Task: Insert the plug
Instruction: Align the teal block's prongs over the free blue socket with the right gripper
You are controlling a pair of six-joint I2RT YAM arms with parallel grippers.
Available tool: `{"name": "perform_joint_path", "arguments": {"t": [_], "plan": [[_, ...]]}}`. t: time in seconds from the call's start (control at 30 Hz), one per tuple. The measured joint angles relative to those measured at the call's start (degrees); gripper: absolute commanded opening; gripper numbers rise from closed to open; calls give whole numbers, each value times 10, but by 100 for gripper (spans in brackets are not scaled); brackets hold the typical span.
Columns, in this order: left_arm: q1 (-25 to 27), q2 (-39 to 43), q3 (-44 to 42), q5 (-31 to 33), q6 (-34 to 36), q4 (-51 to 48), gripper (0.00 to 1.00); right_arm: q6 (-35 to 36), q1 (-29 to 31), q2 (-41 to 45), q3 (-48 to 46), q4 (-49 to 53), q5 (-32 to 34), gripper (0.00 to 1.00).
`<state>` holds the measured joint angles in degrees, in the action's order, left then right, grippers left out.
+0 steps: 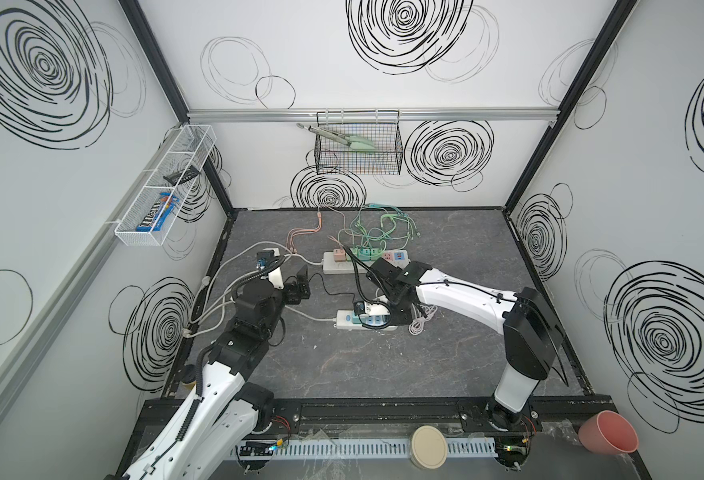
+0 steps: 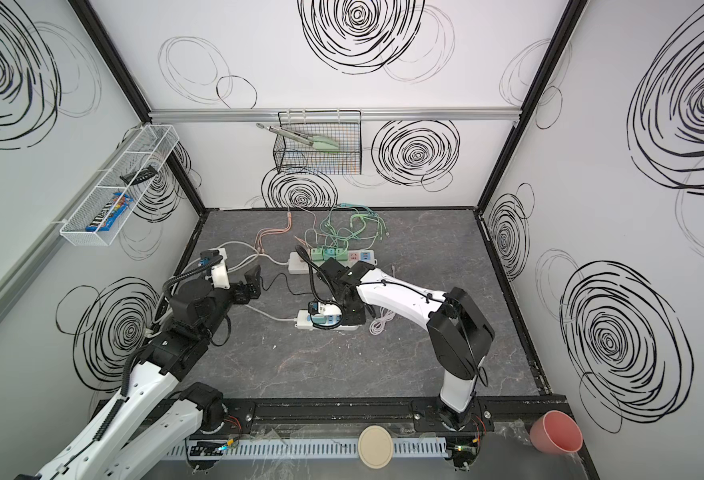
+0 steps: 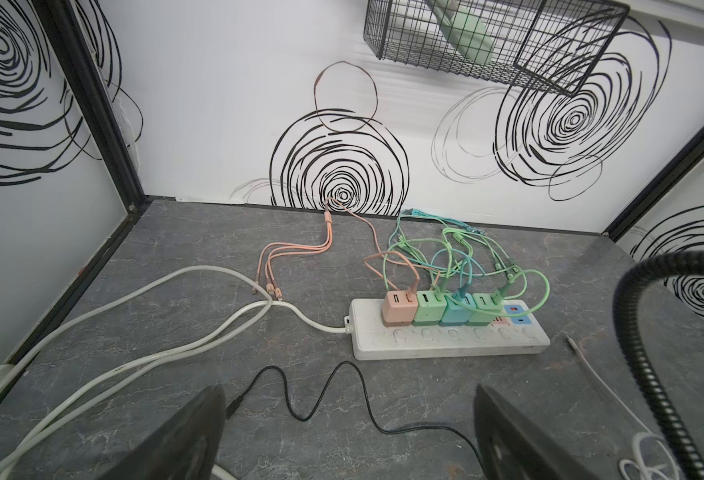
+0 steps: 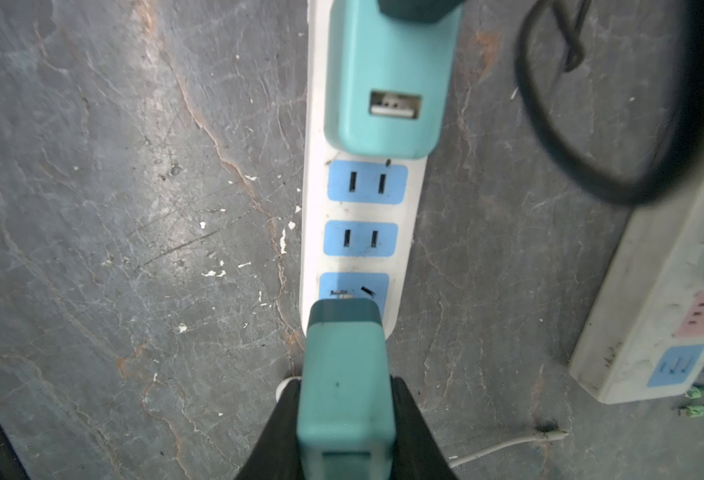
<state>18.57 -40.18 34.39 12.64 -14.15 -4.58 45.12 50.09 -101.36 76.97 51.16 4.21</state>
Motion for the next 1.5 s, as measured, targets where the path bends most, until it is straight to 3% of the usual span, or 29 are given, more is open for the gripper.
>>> {"name": "perform_joint_path", "arguments": {"t": [0.5, 1.0, 1.5], "plan": [[0, 0, 0, 0, 2, 0, 96, -1, 0, -13, 1, 5, -1, 0], [0, 1, 0, 0, 10, 0, 96, -14, 3, -101, 113, 107, 11, 0], [-2, 2, 0, -1, 17, 0, 96, -12, 0, -107, 119, 113, 10, 0]]}}
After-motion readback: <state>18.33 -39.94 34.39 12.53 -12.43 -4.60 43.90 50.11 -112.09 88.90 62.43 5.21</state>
